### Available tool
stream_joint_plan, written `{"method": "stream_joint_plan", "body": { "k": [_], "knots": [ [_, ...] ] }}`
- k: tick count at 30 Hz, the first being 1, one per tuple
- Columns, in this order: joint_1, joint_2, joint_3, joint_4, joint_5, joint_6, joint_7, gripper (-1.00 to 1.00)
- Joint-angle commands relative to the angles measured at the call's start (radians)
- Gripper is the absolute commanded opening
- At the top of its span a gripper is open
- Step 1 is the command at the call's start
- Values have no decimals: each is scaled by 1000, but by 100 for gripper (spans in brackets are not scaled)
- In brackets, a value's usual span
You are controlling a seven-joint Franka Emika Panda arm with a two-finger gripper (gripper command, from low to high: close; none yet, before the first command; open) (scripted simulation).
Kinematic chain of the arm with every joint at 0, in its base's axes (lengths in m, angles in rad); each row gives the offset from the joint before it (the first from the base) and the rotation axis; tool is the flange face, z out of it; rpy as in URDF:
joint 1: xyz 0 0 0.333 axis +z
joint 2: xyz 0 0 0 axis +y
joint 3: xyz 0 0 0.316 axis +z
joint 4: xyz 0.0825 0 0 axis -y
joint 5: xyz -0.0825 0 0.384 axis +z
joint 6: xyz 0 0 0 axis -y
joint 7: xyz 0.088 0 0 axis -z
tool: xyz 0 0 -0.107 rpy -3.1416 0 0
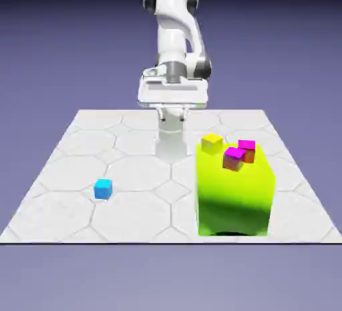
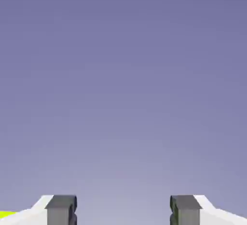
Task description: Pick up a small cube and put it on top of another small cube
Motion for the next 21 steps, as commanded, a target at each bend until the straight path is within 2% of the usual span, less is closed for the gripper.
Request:
{"method": "stream_joint_plan", "body": {
  "k": [1,21],
  "knots": [
    [-13,35,-13,23,21,-44,2,0],
    [-279,730,-281,485,431,-913,41,0]
  ]
}}
